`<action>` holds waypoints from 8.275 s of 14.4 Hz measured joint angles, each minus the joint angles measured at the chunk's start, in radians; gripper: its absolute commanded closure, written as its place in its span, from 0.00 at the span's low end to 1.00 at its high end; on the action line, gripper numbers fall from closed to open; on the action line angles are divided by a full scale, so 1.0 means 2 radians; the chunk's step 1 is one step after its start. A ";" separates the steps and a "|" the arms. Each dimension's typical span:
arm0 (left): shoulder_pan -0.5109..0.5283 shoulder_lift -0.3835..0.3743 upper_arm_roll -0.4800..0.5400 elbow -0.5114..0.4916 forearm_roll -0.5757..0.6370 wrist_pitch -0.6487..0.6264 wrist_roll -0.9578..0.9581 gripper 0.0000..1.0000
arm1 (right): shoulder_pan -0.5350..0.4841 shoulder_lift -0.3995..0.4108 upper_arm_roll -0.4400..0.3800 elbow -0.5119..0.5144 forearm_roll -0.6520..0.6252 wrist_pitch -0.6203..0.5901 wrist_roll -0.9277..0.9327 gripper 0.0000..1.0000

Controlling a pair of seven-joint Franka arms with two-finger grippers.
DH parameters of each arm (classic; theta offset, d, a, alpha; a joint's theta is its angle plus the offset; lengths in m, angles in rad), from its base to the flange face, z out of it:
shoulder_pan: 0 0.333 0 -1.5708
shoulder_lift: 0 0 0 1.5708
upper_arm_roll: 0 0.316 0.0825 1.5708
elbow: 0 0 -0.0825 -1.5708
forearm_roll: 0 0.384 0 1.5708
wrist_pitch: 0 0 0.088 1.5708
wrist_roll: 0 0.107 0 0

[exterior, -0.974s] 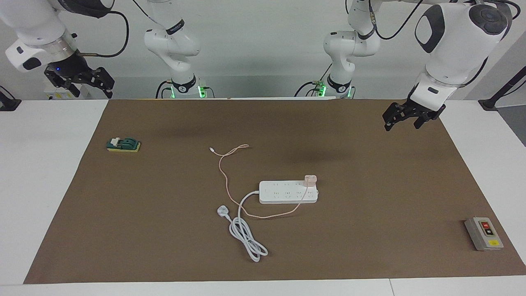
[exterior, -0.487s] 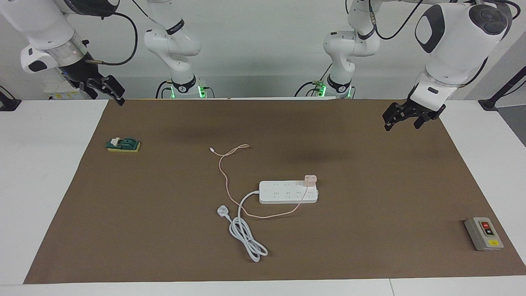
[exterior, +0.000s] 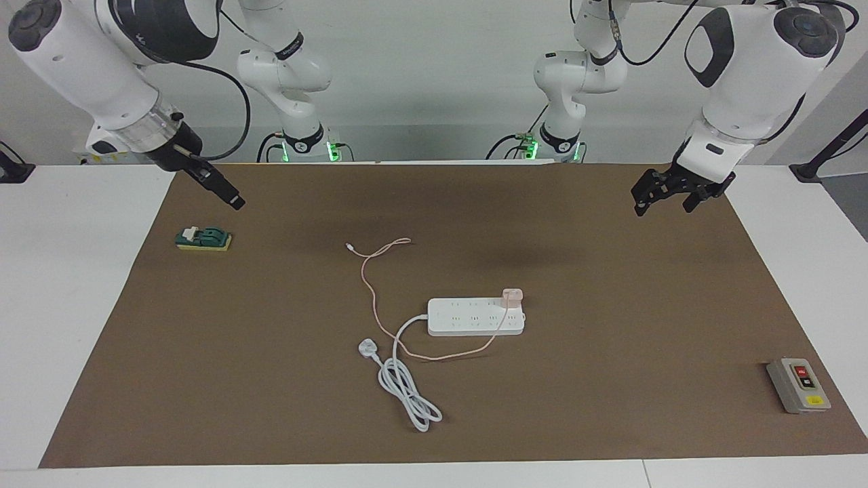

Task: Unplug charger and place it aside
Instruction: 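Reach the right gripper to the power strip end while the left gripper approaches, then grasp the power strip with the right gripper while the left gripper grasps the charger, then hold the strip with the right gripper and pull the charger with the left gripper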

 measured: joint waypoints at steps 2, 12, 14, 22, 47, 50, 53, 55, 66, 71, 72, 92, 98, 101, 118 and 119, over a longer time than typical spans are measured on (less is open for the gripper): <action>0.000 0.000 0.000 0.000 0.000 0.000 0.000 0.00 | 0.024 0.022 0.000 -0.001 0.022 0.032 0.076 0.00; 0.000 0.000 0.000 0.000 0.000 0.000 0.000 0.00 | 0.108 0.115 0.000 -0.002 0.129 0.190 0.331 0.00; 0.000 0.000 0.000 -0.001 0.000 0.002 0.000 0.00 | 0.127 0.137 0.000 -0.002 0.150 0.218 0.356 0.00; -0.002 0.000 -0.008 -0.011 -0.002 0.034 -0.175 0.00 | 0.181 0.201 0.000 -0.001 0.215 0.298 0.392 0.00; -0.138 0.095 -0.015 -0.057 -0.016 0.173 -0.972 0.00 | 0.246 0.251 0.000 -0.032 0.230 0.387 0.339 0.00; -0.152 0.119 -0.015 -0.061 -0.016 0.197 -0.995 0.00 | 0.245 0.255 0.000 -0.032 0.230 0.391 0.327 0.00; -0.159 0.143 -0.015 -0.061 -0.016 0.221 -1.002 0.00 | 0.249 0.272 0.001 -0.026 0.232 0.413 0.320 0.00; -0.159 0.146 -0.013 -0.061 -0.016 0.224 -1.002 0.00 | 0.253 0.278 0.001 -0.024 0.232 0.414 0.320 0.00; -0.158 0.153 -0.011 -0.065 -0.016 0.251 -1.002 0.00 | 0.249 0.287 -0.003 0.006 0.232 0.399 0.319 0.00; -0.158 0.161 -0.009 -0.066 -0.015 0.262 -1.002 0.00 | 0.246 0.292 -0.003 0.008 0.232 0.399 0.318 0.00; -0.158 0.163 -0.009 -0.066 -0.015 0.263 -1.002 0.00 | 0.246 0.293 -0.003 0.009 0.232 0.400 0.318 0.00; -0.172 0.164 -0.013 -0.108 -0.015 0.292 -1.002 0.40 | 0.248 0.301 -0.003 0.010 0.240 0.412 0.298 1.00; -0.172 0.164 -0.011 -0.111 -0.009 0.304 -0.996 1.00 | 0.248 0.301 -0.003 0.010 0.242 0.412 0.296 1.00; -0.172 0.164 -0.011 -0.111 -0.006 0.304 -0.995 1.00 | 0.247 0.301 -0.003 0.010 0.244 0.412 0.295 1.00; -0.174 0.166 -0.012 -0.100 0.003 0.287 -0.991 1.00 | 0.246 0.301 -0.003 0.010 0.247 0.411 0.295 1.00; -0.175 0.165 -0.012 -0.096 0.004 0.280 -0.991 1.00 | 0.246 0.301 -0.003 0.010 0.247 0.410 0.295 1.00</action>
